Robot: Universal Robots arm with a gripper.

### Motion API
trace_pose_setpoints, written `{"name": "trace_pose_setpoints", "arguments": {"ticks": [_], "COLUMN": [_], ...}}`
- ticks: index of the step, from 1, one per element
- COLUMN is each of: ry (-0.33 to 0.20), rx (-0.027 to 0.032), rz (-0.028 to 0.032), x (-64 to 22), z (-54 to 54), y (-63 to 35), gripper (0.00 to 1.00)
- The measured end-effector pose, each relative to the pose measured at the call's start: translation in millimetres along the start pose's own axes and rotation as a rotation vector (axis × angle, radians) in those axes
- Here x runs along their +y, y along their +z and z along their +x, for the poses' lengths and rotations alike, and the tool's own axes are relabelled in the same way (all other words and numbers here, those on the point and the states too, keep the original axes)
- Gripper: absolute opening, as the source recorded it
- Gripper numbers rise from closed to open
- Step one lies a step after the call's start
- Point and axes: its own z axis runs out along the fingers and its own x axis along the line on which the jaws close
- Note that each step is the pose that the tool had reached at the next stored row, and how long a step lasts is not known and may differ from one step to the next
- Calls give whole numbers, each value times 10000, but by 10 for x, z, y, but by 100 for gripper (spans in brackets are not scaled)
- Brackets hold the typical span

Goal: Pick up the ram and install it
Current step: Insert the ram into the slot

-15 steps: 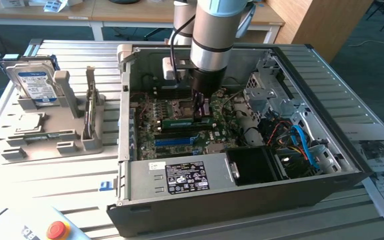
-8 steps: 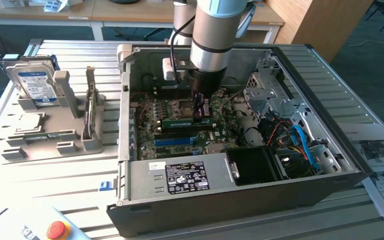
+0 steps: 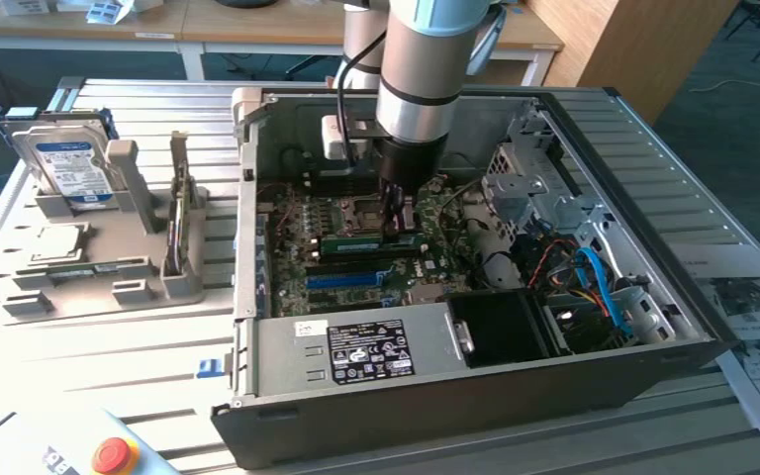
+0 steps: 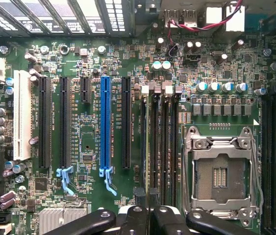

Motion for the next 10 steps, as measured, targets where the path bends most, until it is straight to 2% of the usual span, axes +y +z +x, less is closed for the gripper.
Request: {"name": "trace_pose_setpoints", "arguments": {"ticks": [10], "ry": [0], "rx": [0], "rz": [0], "x": [0], "z": [0], "y": [10], "gripper": [12]}}
